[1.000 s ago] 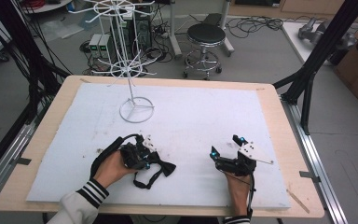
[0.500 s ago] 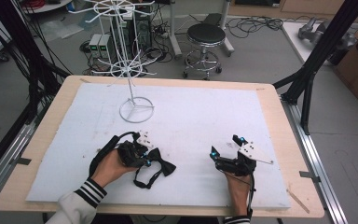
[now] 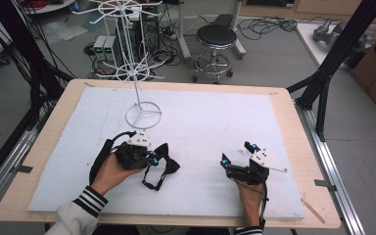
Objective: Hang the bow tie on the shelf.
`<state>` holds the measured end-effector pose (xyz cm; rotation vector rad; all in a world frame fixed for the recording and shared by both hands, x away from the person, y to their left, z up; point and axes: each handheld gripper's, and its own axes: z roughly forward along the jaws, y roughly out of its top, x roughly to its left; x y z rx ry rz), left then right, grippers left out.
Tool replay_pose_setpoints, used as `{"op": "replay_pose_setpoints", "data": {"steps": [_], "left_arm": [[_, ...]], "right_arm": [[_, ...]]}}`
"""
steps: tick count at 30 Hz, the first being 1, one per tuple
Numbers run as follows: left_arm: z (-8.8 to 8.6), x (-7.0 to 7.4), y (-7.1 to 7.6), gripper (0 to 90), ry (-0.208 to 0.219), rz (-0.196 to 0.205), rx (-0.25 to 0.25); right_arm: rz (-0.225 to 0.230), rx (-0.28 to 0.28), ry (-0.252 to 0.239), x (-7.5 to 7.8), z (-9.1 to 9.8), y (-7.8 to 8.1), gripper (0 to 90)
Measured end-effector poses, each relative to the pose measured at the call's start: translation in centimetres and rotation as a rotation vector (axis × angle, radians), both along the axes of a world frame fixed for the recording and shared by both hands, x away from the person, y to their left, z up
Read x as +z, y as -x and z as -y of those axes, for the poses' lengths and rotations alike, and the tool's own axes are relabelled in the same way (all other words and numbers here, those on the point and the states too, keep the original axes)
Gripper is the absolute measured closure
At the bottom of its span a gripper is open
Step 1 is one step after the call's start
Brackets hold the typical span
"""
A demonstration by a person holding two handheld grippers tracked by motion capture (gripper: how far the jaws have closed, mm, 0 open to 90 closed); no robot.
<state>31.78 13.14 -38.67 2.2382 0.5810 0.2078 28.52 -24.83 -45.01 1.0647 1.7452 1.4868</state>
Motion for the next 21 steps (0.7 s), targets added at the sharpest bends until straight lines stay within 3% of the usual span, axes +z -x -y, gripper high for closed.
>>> {"op": "replay_pose_setpoints", "data": {"steps": [5,10,11,14,16,21], "left_arm": [[-0.6,0.7,0.2,87.7,0.056,0.043,0.024],[-1.6,1.9,0.4,87.7,0.163,0.100,0.032],[-1.6,1.9,0.4,87.7,0.163,0.100,0.032],[-2.4,2.8,0.4,87.7,0.228,0.152,0.050],[-2.6,3.1,0.4,87.7,0.237,0.171,0.055],[-3.4,4.3,0.5,87.8,0.309,0.231,0.085]], "right_arm": [[-0.001,0.001,0.000,0.0,0.0,0.0,3.0],[0.004,0.000,0.003,0.0,0.0,0.0,3.0],[0.004,0.000,0.003,0.0,0.0,0.0,3.0],[0.002,0.002,0.003,0.0,0.0,0.0,3.0],[0.004,-0.001,0.003,0.0,0.0,0.0,3.0],[0.002,-0.002,0.002,0.0,0.0,0.0,3.0]]}}
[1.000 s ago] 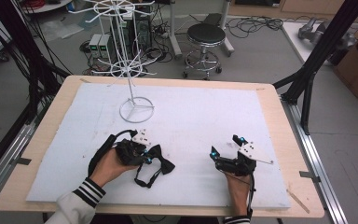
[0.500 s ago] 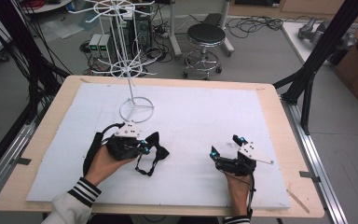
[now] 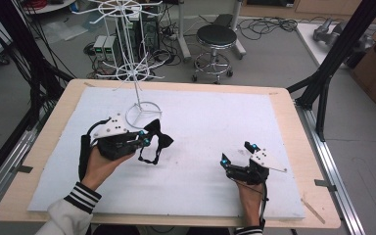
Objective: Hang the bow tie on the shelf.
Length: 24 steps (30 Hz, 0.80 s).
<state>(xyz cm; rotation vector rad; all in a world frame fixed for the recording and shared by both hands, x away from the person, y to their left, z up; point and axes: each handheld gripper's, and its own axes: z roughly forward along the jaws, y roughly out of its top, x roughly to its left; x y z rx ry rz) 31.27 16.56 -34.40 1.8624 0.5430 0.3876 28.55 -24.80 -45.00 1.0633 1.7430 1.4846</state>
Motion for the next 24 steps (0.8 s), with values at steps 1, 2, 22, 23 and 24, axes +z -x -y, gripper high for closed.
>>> {"op": "replay_pose_setpoints", "data": {"steps": [1,2,22,23,24], "left_arm": [[-0.2,0.2,0.0,87.8,0.007,0.009,0.004],[-0.3,0.4,0.0,87.9,0.012,0.013,0.011],[-2.1,3.7,-0.7,87.8,0.048,0.075,0.050],[-2.2,4.0,-0.8,87.8,0.048,0.077,0.054],[-2.2,4.3,-0.9,87.8,0.049,0.081,0.058]], "right_arm": [[0.000,0.000,0.003,0.0,0.0,0.0,3.0],[-0.001,-0.001,-0.001,0.0,0.0,0.0,3.0],[-0.006,-0.006,0.000,0.0,0.0,0.0,3.0],[-0.006,-0.006,0.000,0.0,0.0,0.0,3.0],[-0.005,-0.006,0.002,0.0,0.0,0.0,3.0]]}}
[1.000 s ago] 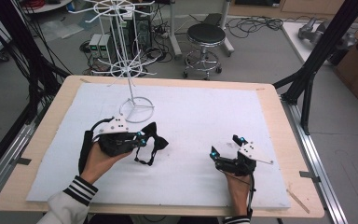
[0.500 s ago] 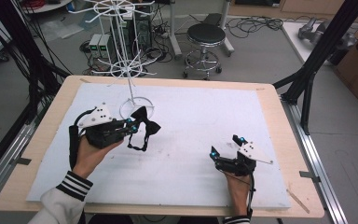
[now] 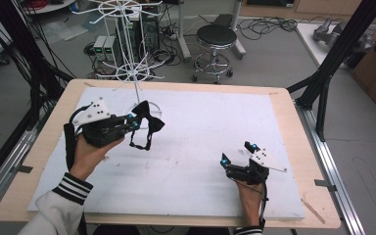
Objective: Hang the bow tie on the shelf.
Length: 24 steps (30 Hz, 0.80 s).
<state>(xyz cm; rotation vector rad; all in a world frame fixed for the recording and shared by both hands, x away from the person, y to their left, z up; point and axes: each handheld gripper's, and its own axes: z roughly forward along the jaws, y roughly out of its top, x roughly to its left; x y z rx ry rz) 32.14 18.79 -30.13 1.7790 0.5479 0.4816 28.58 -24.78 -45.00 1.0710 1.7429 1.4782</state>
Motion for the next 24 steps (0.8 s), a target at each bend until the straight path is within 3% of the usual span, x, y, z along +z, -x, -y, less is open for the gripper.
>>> {"op": "replay_pose_setpoints", "data": {"steps": [12,24], "left_arm": [[-1.4,2.8,-0.3,87.8,-0.002,0.053,0.038],[-3.7,4.1,-1.1,87.8,0.005,0.069,0.103]], "right_arm": [[-0.002,-0.002,-0.003,0.0,0.0,0.0,3.1],[-0.005,-0.003,-0.002,0.0,0.0,0.0,3.0]]}}
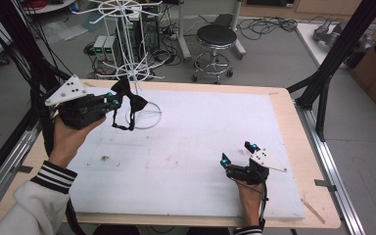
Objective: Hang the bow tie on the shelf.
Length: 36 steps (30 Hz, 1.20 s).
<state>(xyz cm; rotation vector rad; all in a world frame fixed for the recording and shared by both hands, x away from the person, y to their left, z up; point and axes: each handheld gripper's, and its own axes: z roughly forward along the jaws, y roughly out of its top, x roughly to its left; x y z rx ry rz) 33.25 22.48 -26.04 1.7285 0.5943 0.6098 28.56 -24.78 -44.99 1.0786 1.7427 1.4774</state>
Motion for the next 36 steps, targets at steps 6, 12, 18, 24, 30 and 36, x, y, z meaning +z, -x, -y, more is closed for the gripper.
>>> {"op": "replay_pose_setpoints", "data": {"steps": [6,12,18,24,30,36], "left_arm": [[-1.1,0.5,-0.9,87.8,-0.016,0.003,0.029],[-2.0,0.9,-1.6,87.8,-0.025,-0.001,0.049],[-3.0,1.1,-2.7,87.8,-0.021,-0.019,0.084],[-3.1,1.2,-4.0,87.8,-0.054,-0.037,0.097],[-2.9,1.3,-4.9,87.8,-0.067,-0.041,0.100],[-2.8,0.8,-6.0,87.8,-0.082,-0.052,0.116]], "right_arm": [[0.003,-0.002,0.007,0.0,0.0,-0.1,3.0],[-0.005,-0.005,0.004,0.0,-0.1,-0.1,3.0],[-0.008,-0.004,0.008,0.0,-0.1,-0.1,3.0],[-0.011,-0.006,0.013,0.0,-0.1,-0.1,3.0],[-0.012,-0.007,0.013,0.0,-0.1,-0.1,3.0],[-0.013,-0.007,0.008,0.0,-0.1,-0.1,3.0]]}}
